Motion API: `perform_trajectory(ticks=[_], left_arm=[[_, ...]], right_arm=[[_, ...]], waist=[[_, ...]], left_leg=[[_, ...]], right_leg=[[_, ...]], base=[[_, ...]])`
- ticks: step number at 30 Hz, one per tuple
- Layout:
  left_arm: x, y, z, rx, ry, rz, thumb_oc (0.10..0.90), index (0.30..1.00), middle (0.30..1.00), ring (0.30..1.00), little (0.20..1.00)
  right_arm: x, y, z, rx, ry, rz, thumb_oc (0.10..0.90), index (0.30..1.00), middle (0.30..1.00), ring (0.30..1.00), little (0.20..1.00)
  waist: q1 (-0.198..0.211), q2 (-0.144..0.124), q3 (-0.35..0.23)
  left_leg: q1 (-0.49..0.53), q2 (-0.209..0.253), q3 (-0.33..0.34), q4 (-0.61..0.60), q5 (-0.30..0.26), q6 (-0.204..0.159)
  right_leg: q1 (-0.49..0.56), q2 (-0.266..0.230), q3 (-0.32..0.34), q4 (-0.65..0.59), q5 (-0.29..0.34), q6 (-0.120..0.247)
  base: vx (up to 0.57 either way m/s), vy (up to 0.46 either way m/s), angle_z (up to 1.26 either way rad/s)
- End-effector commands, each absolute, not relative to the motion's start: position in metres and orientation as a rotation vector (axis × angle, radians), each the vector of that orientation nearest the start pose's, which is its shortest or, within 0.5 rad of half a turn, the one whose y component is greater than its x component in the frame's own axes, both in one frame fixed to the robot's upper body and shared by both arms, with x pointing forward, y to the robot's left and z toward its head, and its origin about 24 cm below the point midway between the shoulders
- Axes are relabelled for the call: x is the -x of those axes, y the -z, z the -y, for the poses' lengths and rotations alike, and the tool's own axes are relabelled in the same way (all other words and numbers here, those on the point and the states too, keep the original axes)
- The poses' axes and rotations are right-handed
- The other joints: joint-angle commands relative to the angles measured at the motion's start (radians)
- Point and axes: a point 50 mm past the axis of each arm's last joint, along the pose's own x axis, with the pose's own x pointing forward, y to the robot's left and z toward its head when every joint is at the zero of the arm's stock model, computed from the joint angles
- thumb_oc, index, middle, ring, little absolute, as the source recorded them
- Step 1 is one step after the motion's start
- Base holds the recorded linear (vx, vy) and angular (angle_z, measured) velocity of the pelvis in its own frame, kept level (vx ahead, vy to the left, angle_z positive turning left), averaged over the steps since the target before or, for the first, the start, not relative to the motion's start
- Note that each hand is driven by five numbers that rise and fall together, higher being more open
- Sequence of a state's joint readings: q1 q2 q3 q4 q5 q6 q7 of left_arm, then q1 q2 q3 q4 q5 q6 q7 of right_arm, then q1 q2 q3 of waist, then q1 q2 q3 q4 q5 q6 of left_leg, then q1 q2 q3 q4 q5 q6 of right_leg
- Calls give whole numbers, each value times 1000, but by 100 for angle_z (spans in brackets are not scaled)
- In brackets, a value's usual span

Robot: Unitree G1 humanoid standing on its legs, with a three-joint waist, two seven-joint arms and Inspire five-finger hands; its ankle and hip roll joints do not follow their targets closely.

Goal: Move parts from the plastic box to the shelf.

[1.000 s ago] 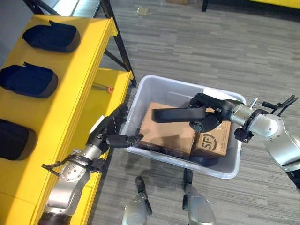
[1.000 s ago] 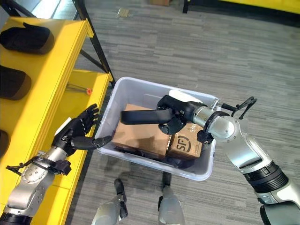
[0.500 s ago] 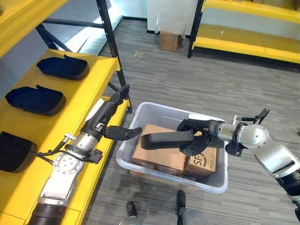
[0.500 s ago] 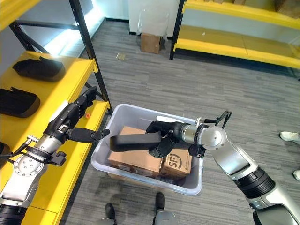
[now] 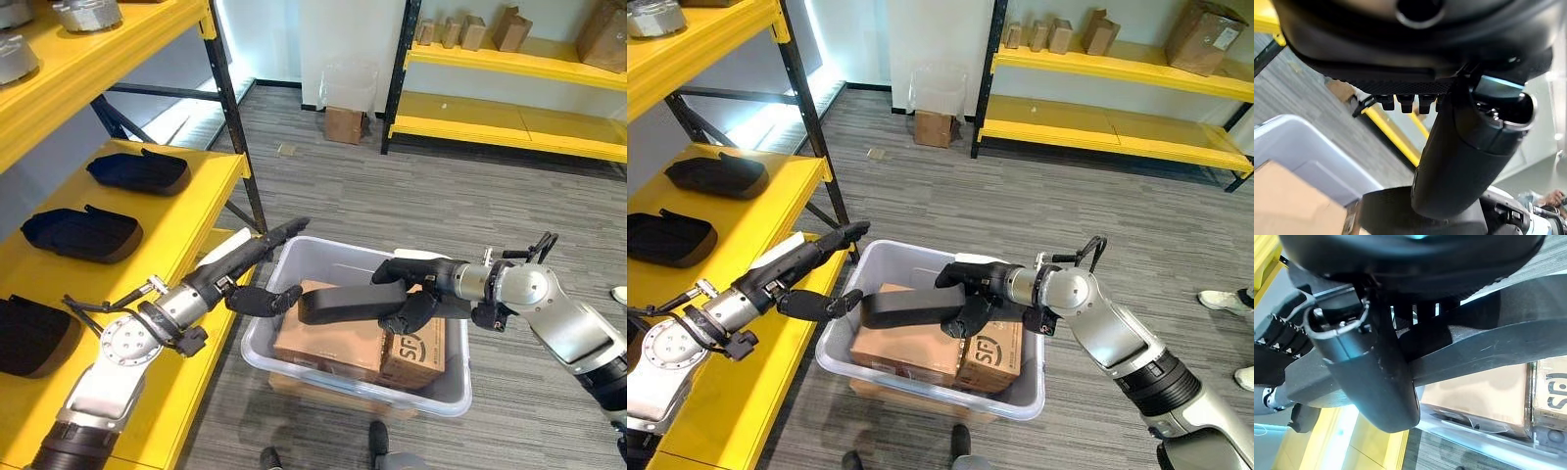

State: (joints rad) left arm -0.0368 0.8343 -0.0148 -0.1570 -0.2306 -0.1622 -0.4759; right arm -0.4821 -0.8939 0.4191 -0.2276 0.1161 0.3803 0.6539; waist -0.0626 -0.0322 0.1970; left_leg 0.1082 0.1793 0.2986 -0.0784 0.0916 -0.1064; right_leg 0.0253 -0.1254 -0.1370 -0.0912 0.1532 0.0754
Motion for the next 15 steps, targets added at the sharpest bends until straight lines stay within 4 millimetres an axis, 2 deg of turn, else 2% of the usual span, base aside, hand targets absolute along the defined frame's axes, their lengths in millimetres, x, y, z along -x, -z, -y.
perform_trajectory(ticks=[1,4,9,15], left_arm=[[-246,-172,-232,-635,643,353,900,1000,1000,1000,1000],[-245,-171,-249,-604,638,297,900,1000,1000,1000,1000],[-239,-172,-264,-619,610,292,900,1000,1000,1000,1000],[-240,-170,-258,-547,639,323,900,1000,1000,1000,1000]], right_arm=[[-292,-196,166,1011,-797,47,400,300,300,300,300],[-295,-208,174,1030,-743,78,400,300,300,300,300],[-297,-217,186,1058,-697,69,400,300,300,300,300],[-294,-223,175,1032,-729,142,400,300,300,300,300]], waist=[[-10,21,-90],[-11,26,-92],[-8,29,-97],[-7,24,-99]], left_leg=[[17,80,-18,-9,-38,-30],[18,77,-16,-9,-38,-28],[19,74,-15,-9,-41,-28],[19,75,-17,-9,-43,-28]], right_leg=[[59,-87,-38,4,-86,93],[59,-90,-38,4,-84,94],[58,-95,-40,4,-85,97],[58,-93,-38,4,-85,97]], base=[[8,31,-1],[4,43,-1],[0,29,-5],[1,1,-1]])
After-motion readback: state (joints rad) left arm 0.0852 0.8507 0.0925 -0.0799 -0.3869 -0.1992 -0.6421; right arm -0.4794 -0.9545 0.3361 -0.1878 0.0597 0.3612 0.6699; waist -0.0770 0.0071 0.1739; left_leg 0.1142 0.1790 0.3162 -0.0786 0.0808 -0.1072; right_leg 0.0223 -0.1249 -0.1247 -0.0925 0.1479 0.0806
